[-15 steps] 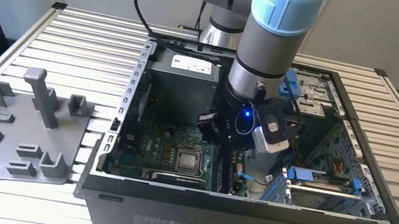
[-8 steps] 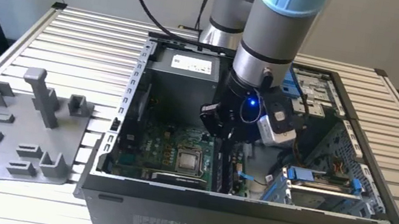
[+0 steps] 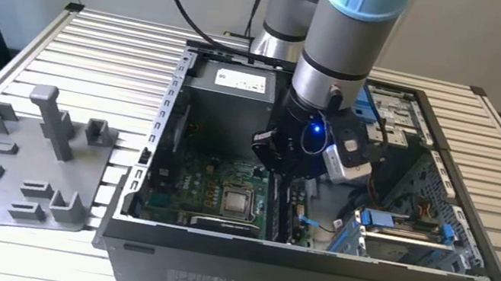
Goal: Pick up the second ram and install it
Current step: 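Insert the second ram into the second slot, then press down the second ram until it locks into place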
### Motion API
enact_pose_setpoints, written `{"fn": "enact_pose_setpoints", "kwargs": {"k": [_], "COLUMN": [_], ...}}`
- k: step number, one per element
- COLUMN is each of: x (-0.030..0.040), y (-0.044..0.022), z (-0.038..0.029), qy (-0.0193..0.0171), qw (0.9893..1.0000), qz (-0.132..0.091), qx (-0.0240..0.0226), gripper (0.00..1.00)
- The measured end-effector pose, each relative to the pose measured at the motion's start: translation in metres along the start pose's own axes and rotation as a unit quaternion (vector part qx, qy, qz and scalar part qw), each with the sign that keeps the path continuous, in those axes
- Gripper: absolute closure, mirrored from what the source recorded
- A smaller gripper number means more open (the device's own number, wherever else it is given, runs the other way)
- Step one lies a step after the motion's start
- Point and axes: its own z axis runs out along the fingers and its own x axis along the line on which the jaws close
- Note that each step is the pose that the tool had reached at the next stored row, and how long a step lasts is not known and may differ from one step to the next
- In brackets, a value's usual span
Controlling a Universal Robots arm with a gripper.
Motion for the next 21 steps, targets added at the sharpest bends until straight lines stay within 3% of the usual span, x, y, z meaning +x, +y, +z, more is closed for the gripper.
{"fn": "enact_pose_setpoints", "kwargs": {"k": [16,21], "x": [0.0008,0.0008], "y": [-0.0001,0.0000], "z": [0.0003,0.0005], "qy": [0.0000,-0.0009], "qw": [1.0000,0.9999], "qz": [-0.001,-0.017], "qx": [-0.0002,-0.0004], "gripper": [0.89,0.89]}}
